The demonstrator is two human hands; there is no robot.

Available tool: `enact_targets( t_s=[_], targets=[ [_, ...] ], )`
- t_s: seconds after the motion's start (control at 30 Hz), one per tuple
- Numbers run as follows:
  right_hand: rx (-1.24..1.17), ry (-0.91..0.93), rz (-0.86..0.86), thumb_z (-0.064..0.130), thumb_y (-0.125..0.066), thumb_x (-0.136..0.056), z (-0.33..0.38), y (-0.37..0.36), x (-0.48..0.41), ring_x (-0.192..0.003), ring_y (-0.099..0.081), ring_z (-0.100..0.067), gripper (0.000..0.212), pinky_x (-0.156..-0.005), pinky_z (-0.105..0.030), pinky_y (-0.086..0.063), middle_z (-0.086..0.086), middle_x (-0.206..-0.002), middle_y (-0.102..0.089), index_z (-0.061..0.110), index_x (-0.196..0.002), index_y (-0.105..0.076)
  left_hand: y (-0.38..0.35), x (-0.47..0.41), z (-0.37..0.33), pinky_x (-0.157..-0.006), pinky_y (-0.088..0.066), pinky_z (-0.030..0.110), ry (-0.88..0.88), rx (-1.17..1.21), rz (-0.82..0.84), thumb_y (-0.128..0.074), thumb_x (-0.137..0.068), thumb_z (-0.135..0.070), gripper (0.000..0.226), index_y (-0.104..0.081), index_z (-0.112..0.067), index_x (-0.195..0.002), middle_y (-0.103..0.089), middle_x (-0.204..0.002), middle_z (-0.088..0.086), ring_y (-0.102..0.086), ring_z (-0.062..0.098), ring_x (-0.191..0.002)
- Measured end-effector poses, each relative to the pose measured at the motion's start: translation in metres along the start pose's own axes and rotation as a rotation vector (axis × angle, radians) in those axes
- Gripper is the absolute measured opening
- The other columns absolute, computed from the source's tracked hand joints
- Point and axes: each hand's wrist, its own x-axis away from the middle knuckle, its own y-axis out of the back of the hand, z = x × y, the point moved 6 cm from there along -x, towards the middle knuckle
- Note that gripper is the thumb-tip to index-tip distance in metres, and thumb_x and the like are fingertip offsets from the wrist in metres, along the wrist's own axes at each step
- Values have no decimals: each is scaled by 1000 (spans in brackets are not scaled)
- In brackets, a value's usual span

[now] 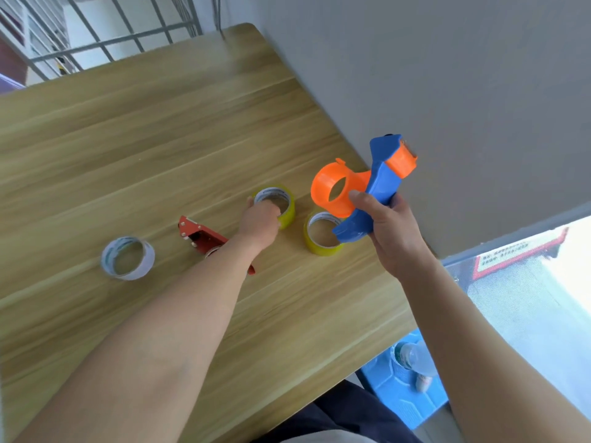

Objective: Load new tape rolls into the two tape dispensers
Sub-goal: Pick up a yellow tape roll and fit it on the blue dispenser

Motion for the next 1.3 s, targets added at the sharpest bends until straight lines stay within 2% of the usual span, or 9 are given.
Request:
enact_targets(
  t_s=[0.1,0.2,0.33,0.43,0.53,0.7,0.83,1.0,1.3],
  targets=[
    [5,18,25,35,-76,-60,8,-8,-4,-84,-60,-18,54,-82,-37,-48,-3,-93,-61,13,-107,-59,33,4,8,-84,-43,36,84,353,-109,-55,-86,-11,13,-60,-6,-75,-62,-88,21,-60,33,-89],
    [9,28,23,35,-76,-60,17,-24,-7,-88,-62,-19,62,-87,-40,-51,-4,-98,-63,10,-114,-58,70,14,16,-55,-40,22,163,692,-191,-58,-85,-10,10,-60,-11,-75,-57,-79,11,-57,22,-71],
    [24,81,22,38,-76,-58,32,-51,-9,-85,-63,-17,66,-87,-41,-51,-1,-96,-64,11,-116,-58,113,41,29,-67,-46,24,228,954,-289,-61,-85,-15,19,-68,-8,-100,-68,-93,8,-60,14,-77],
    [33,103,61,41,-75,-56,42,-76,-5,-85,-64,-16,68,-85,-39,-51,1,-95,-64,13,-116,-59,139,66,39,-90,-49,40,231,1082,-308,-56,-88,-11,22,-65,-2,-107,-66,-99,14,-60,22,-89],
    [29,124,122,41,-75,-58,48,-106,3,-84,-64,-13,66,-76,-31,-50,3,-96,-64,13,-116,-58,160,94,52,-97,-45,43,244,1143,-321,-50,-91,-7,25,-60,1,-113,-64,-105,19,-57,23,-94],
    [49,151,265,33,-74,-71,51,-161,25,-73,-57,-8,49,-67,-25,-43,8,-85,-58,12,-111,-56,183,141,78,-89,-49,39,270,1300,-360,-44,-94,-7,23,-59,0,-110,-64,-91,9,-60,23,-88],
    [69,166,375,30,-74,-74,52,-204,48,-72,-58,-8,42,-67,-24,-44,7,-85,-58,14,-109,-57,195,178,106,-71,-50,32,340,1405,-510,-49,-92,-13,15,-62,-8,-85,-63,-82,9,-60,19,-74],
    [122,196,499,30,-75,-74,44,-248,78,-69,-58,-8,36,-65,-23,-44,7,-83,-59,17,-103,-57,202,219,141,-75,-53,36,449,1438,-709,-59,-88,-29,19,-66,-12,-84,-68,-85,10,-64,23,-76],
    [235,208,615,29,-75,-77,31,-291,114,-66,-58,-3,37,-53,-12,-45,7,-84,-59,17,-104,-55,206,261,169,-71,-52,35,400,1487,-748,-48,-91,-10,17,-61,-8,-80,-63,-79,10,-61,23,-72]
  ],
)
